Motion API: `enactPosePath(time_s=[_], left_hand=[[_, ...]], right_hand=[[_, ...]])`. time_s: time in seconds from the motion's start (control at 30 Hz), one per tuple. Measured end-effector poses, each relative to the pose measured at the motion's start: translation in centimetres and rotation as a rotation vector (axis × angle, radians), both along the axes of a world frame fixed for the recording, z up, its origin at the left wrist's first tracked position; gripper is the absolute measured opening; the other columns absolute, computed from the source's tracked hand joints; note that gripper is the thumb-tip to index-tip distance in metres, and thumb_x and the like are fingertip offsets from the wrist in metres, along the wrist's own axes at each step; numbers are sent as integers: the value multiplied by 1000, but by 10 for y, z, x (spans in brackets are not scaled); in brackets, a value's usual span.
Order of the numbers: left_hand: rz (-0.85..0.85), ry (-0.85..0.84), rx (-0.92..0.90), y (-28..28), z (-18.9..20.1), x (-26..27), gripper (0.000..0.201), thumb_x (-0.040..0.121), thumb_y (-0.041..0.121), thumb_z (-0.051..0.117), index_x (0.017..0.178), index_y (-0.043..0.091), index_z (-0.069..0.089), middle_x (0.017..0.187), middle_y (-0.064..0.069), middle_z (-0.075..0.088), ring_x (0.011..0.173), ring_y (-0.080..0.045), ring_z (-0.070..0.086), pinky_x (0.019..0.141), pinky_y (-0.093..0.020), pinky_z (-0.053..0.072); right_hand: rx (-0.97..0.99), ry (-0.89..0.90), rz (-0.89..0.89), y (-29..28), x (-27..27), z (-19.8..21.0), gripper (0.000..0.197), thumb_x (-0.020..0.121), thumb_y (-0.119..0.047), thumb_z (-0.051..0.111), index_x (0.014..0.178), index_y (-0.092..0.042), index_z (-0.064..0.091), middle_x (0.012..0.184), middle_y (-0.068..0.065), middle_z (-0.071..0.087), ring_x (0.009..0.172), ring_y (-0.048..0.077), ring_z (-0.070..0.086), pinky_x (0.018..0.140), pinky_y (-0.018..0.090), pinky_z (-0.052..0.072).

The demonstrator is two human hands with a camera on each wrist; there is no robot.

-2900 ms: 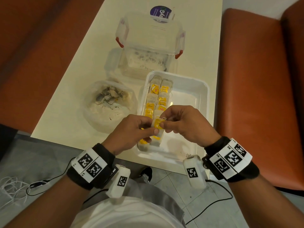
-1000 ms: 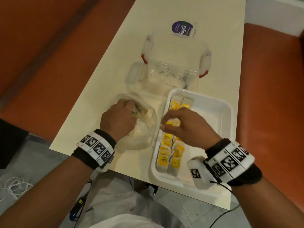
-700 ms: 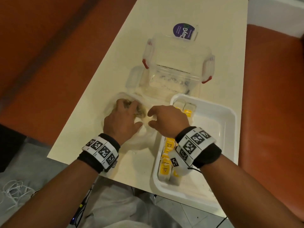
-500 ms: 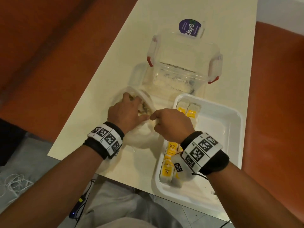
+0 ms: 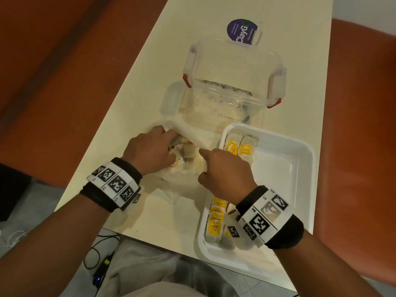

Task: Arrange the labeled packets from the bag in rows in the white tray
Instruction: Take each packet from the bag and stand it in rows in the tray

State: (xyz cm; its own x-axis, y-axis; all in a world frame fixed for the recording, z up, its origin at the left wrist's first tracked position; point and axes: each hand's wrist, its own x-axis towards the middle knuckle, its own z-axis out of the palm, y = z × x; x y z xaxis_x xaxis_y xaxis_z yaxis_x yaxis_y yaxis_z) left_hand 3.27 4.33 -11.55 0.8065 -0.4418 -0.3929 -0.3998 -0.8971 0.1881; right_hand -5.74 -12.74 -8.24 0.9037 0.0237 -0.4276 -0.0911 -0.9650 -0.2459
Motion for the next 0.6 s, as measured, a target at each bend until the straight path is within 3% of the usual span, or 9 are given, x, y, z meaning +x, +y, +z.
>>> enactPosePath(time_s=[0.07, 0.23, 0.37, 0.5, 0.6], left_hand=[[-20, 2, 36, -2, -2, -3, 56, 85, 49, 65, 133, 29, 44, 129, -6, 49, 97, -34, 62, 68, -34, 39], [-2, -47, -79, -4, -3, -6, 25, 88, 37, 61, 110, 28, 55, 112, 4, 58, 84, -27, 59, 65, -33, 38], [10, -42, -171, 1, 6, -9, 32, 86, 36, 62, 114, 32, 48, 106, 7, 58, 77, -23, 53, 61, -31, 34], [8, 64, -280, 10, 15, -7, 42, 82, 33, 66, 122, 38, 53, 108, 9, 57, 89, -17, 57, 63, -30, 36], [90, 224, -437, 13, 20, -7, 24, 81, 24, 71, 101, 36, 66, 101, 14, 62, 86, -11, 61, 67, -27, 45]], right_hand=[[1, 7, 17, 1, -4, 0, 36, 88, -28, 56, 123, -21, 54, 89, -1, 53, 88, 31, 63, 53, 29, 29], [12, 23, -12, 7, -11, 1, 46, 88, -30, 57, 132, -22, 47, 78, -1, 51, 72, 29, 55, 52, 30, 29], [31, 21, -68, 6, -11, 0, 55, 88, -36, 58, 138, -21, 42, 77, 1, 52, 72, 29, 56, 54, 31, 35], [21, 17, -87, 8, -11, 2, 51, 88, -35, 58, 135, -21, 45, 76, 0, 50, 72, 29, 54, 55, 31, 34], [25, 17, -105, 8, -14, 3, 45, 88, -35, 58, 129, -20, 49, 77, 0, 51, 72, 29, 54, 55, 31, 33]])
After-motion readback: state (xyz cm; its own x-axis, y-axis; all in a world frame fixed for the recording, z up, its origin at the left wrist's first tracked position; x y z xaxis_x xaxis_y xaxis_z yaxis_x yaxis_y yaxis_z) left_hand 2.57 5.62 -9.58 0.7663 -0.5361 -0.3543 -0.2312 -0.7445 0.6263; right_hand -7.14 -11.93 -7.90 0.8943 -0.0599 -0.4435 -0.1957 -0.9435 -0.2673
